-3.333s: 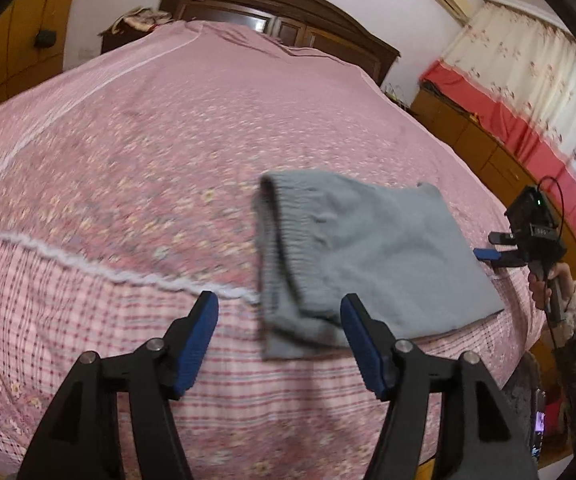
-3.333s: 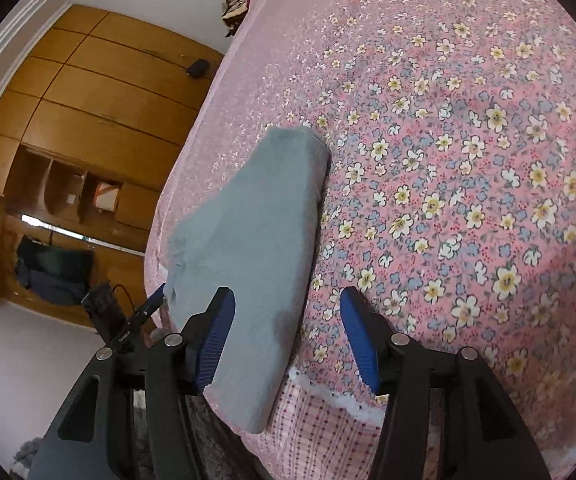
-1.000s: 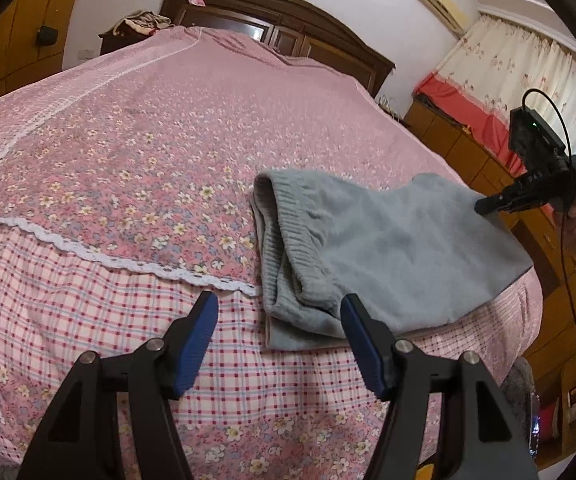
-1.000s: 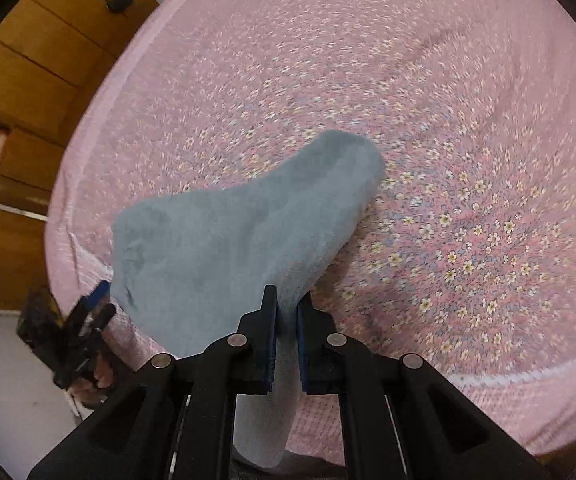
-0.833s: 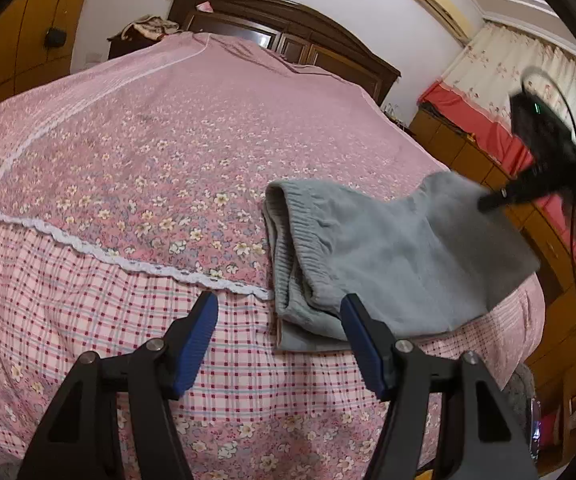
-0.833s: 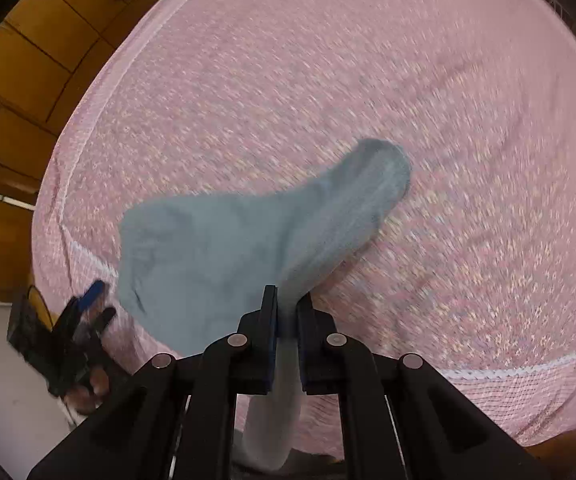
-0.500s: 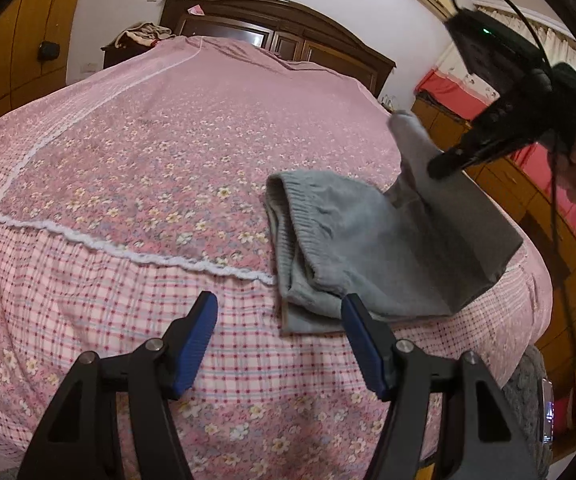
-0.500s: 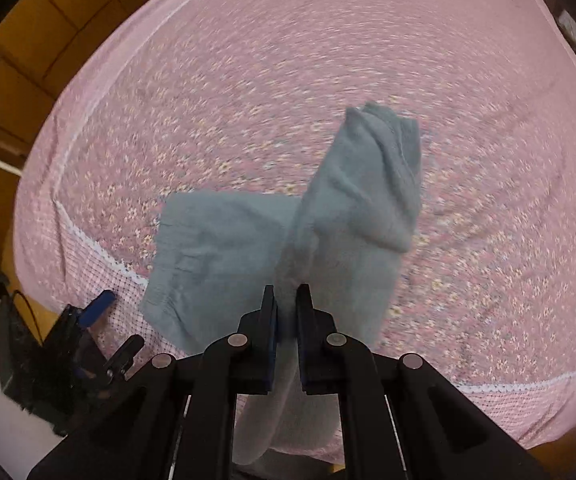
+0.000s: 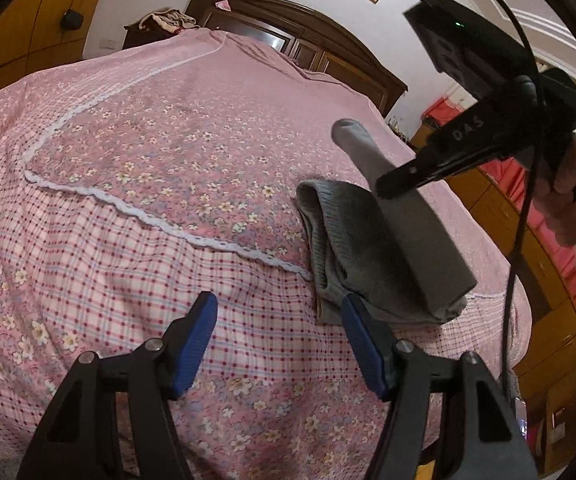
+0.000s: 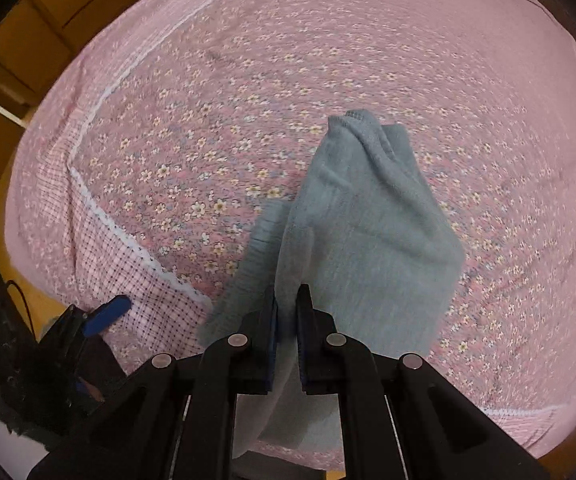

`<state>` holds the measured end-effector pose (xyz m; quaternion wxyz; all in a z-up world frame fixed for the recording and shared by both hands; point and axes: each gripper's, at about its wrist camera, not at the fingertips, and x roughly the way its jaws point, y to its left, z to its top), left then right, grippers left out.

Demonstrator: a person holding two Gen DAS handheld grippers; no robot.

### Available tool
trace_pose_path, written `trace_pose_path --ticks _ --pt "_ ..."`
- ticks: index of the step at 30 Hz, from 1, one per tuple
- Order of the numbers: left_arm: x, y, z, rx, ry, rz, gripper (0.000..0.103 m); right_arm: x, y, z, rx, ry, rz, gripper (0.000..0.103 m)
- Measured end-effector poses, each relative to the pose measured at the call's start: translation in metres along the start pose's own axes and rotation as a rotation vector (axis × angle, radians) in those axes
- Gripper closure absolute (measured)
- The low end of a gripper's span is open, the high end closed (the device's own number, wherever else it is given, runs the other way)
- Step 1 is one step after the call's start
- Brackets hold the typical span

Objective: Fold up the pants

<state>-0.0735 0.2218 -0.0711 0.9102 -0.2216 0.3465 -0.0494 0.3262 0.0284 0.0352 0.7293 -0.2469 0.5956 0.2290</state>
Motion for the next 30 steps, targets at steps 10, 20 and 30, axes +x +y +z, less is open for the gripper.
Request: trace_pose_path --ticks 10,20,30 --pt "-0.012 -0.003 -0.005 -0.009 -0.008 -0.005 0.035 0.019 0.018 0.013 0.026 0.016 -0.046 0.091" --pt "-0.014 -0.007 0.005 -0.021 -0.02 -0.02 0.035 -0.014 0.01 0.013 0.053 -0.12 0.266 0.06" --pt "-0.01 -0.069 0.079 0.123 -0.064 -0.288 0.035 -0.016 -0.153 -0.09 0.055 -0.414 0.745 0.026"
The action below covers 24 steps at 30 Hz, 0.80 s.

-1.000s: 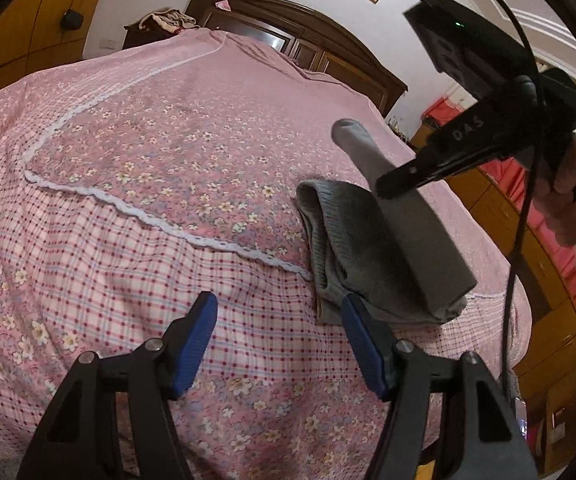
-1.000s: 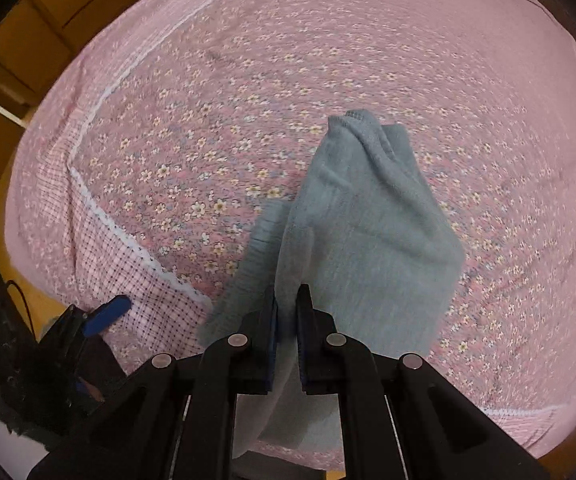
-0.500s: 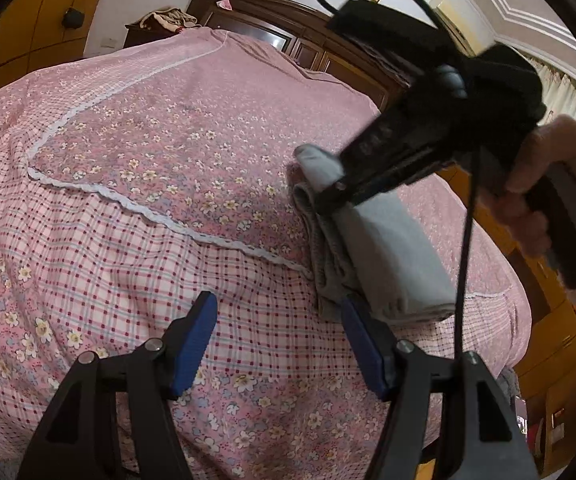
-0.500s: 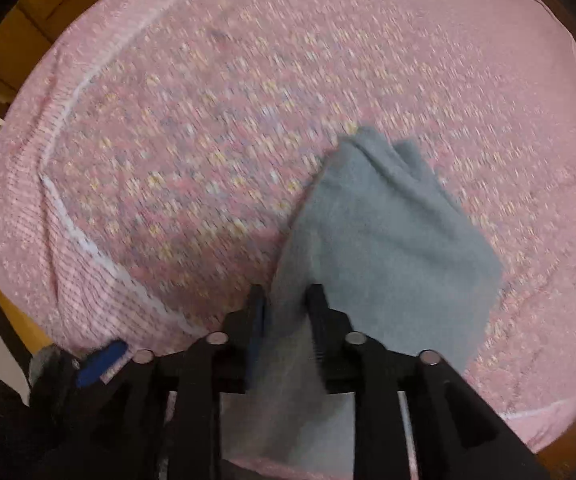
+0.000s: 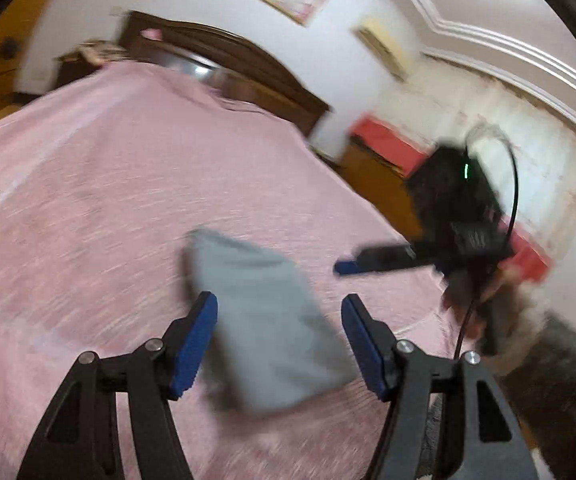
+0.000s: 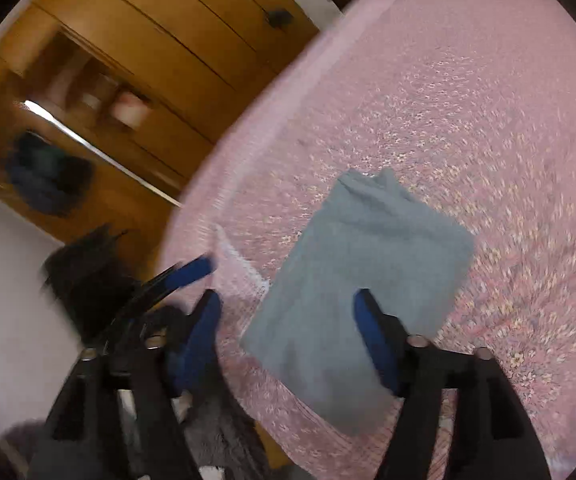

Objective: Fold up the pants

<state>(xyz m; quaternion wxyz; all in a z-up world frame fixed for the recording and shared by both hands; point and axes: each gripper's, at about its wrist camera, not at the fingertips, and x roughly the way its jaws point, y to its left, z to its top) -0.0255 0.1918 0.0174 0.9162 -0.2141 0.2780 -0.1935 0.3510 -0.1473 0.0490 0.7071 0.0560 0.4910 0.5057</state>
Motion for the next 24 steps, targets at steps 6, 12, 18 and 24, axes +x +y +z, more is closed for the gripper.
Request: trace_pose_path --ticks 6,12,18,24 --pt "0.089 0.034 -0.02 0.006 0.288 0.236 0.042 0.023 -0.086 -0.039 0.238 0.018 0.129 0.026" --pt "0.089 0.059 -0.021 -0.106 0.261 0.142 0.038 0.079 -0.092 -0.028 0.201 0.11 0.208 0.026" --pt "0.085 0.064 -0.02 -0.122 0.247 0.123 0.037 0.112 -0.097 0.0 0.233 0.086 0.304 0.042" --pt "0.081 0.077 -0.011 -0.141 0.24 0.104 0.038 0.093 -0.097 -0.002 0.289 0.135 0.222 0.077"
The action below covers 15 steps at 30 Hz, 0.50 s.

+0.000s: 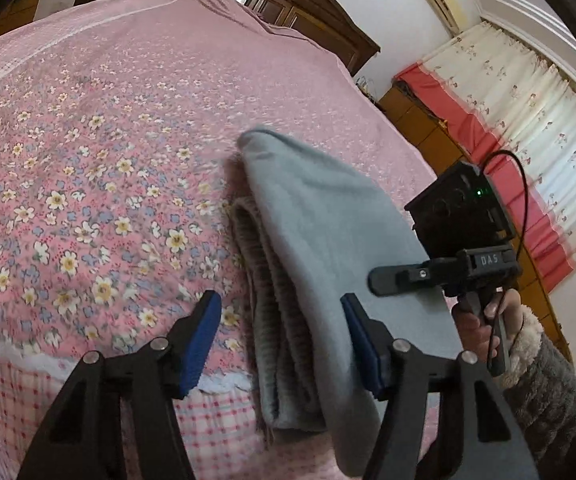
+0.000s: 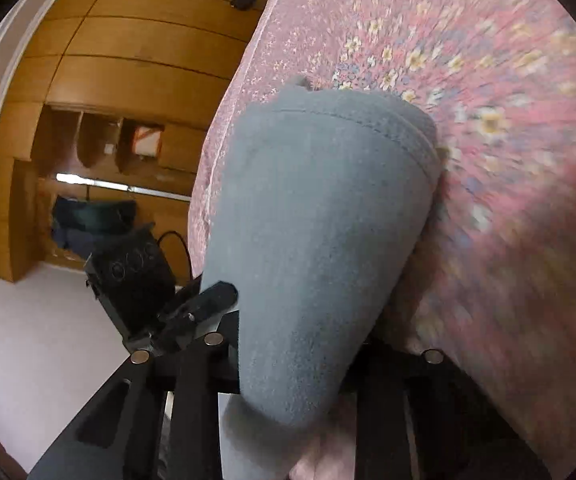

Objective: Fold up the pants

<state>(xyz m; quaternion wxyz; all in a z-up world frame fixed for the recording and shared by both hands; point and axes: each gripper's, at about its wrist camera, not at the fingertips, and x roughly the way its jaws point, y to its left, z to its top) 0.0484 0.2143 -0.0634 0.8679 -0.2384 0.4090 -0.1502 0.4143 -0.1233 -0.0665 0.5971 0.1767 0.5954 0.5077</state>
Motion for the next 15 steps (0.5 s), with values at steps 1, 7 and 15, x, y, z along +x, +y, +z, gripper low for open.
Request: trace_pose_path --ticks 1,7,15 --pt "-0.005 -0.005 -0.002 0.012 0.0 -0.017 0.038 -0.014 0.002 -0.004 -0.001 0.007 -0.014 0.077" --pt "-0.023 -0.044 -0.021 0.116 -0.028 -0.005 0.039 -0.129 -0.021 -0.023 0.025 0.029 -0.156 0.077" --pt "0.002 -0.09 -0.039 0.149 0.018 0.027 0.039 -0.174 -0.093 -0.023 0.087 0.009 -0.118 0.068"
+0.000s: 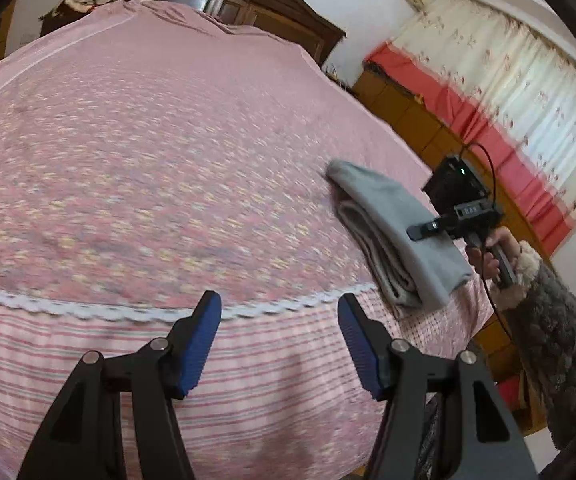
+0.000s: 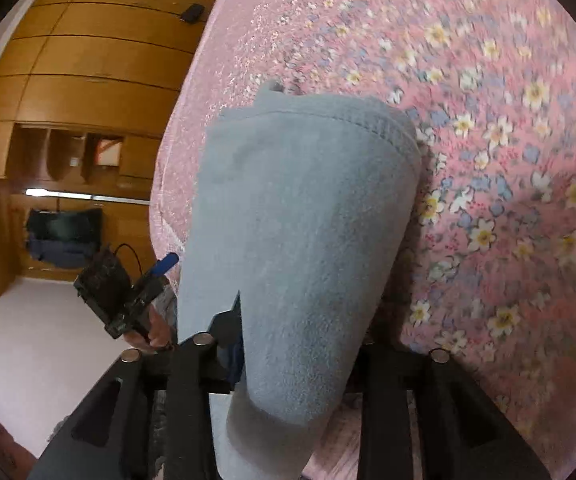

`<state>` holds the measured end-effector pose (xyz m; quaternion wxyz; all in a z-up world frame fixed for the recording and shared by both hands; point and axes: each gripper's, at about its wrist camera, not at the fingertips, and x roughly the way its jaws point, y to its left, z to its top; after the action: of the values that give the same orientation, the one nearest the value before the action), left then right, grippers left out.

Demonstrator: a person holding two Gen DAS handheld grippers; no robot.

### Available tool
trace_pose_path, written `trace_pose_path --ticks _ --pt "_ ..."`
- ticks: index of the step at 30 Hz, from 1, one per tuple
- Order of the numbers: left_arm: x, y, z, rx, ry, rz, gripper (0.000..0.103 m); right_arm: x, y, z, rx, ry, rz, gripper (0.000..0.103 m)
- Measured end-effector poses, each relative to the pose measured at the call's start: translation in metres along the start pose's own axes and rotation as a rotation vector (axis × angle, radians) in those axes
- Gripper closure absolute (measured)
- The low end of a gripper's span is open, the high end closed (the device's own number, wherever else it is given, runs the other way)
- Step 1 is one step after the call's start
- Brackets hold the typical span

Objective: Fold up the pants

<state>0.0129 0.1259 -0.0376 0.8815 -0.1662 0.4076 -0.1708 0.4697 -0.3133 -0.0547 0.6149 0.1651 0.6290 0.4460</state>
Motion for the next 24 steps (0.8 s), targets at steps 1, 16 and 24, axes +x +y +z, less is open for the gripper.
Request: trace_pose_path --ticks 1,16,24 --pt "0.005 -0.007 -0.001 0.012 0.011 0.003 0.039 0.003 -0.001 0.001 0.005 -0.005 0.01 0.068" --pt "0.028 -0.043 -0.006 -0.304 0.223 -0.378 0.024 -0.067 0.047 -0.179 0.043 -0.525 -0.23 0.036" --pt "0.05 -0.049 -0.001 -0.447 0.292 -0.548 0.024 -0.059 0.01 -0.25 0.208 -0.668 -0.094 0.036"
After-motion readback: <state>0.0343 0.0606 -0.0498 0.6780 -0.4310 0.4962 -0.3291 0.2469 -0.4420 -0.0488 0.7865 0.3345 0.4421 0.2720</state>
